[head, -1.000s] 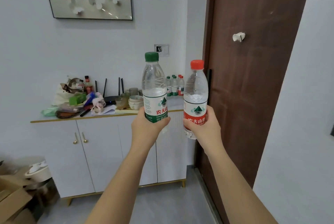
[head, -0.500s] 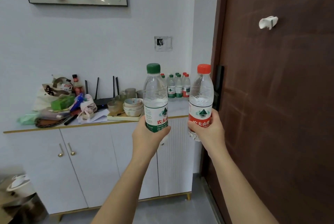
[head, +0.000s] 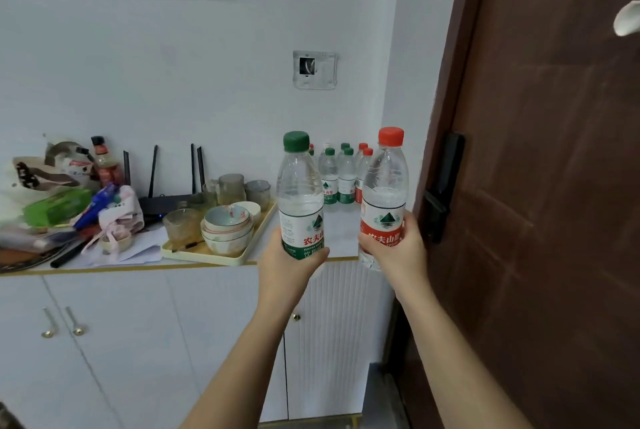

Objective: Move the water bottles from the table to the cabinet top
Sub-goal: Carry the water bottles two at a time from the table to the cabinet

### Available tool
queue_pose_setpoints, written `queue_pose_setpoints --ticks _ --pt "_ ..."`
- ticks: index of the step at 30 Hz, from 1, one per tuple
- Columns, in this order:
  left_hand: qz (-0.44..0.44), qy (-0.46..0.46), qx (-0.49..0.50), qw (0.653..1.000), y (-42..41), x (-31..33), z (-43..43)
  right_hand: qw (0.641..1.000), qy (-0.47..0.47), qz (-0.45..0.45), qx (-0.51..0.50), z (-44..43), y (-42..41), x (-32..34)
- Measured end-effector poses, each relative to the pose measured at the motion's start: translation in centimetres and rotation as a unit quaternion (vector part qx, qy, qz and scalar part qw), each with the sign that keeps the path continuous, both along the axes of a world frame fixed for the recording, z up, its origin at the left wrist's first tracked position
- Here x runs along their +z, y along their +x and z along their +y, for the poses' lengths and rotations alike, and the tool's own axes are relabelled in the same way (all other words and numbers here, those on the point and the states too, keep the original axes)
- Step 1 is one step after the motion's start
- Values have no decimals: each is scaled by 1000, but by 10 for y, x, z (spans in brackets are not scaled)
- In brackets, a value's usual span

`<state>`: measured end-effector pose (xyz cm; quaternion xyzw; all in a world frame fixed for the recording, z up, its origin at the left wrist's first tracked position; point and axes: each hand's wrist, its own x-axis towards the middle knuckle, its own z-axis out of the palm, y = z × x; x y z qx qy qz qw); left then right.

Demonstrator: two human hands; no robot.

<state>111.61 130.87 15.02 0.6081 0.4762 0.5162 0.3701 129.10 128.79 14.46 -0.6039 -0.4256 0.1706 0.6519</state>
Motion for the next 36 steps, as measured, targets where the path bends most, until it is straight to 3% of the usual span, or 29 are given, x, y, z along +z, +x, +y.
queue_pose_setpoints --ticks 9,23,36 --pt "58 -34 -26 997 64 -41 101 999 -46 7 -8 86 53 -41" --pt "77 -148 -73 983 159 -108 313 991 -131 19 -17 283 136 -112" --pt "87 -129 -131 979 199 -139 372 987 -148 54 -24 333 169 -147"
